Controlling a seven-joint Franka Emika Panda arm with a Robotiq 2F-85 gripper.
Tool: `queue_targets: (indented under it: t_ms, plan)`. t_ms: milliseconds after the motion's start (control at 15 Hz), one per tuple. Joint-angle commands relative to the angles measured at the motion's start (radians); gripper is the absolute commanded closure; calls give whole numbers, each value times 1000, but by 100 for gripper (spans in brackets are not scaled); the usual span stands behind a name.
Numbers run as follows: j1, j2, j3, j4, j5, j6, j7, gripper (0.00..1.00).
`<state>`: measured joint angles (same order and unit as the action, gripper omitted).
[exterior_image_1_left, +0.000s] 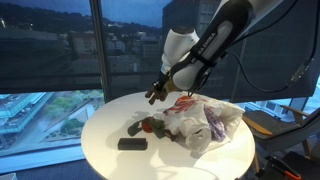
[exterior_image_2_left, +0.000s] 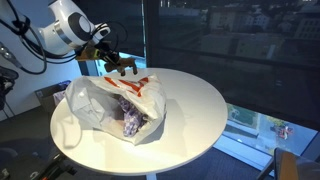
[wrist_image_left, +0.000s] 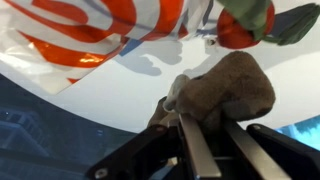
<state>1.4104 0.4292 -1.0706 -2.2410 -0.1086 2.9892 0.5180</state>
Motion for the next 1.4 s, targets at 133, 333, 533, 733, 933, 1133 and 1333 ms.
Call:
queue_targets:
  t_ms: [133,333,533,733,933,1133,1333]
  plan:
    - [359,-71,-430,-67,-15,-46,80,96]
    - [572,-76,-663,-94,3,-183,105,96]
    - [796,-21,-888,-128,112,-295,76,96]
    - [980,114,-1068,-177,338,-434,-7,96]
    - [1136,252,-1241,-230,424,-610,-13,96]
    - [1072,420,-1237,-215,532,-826,-72,96]
    - [1058,588,-1293,-231,607,-1072,-154,96]
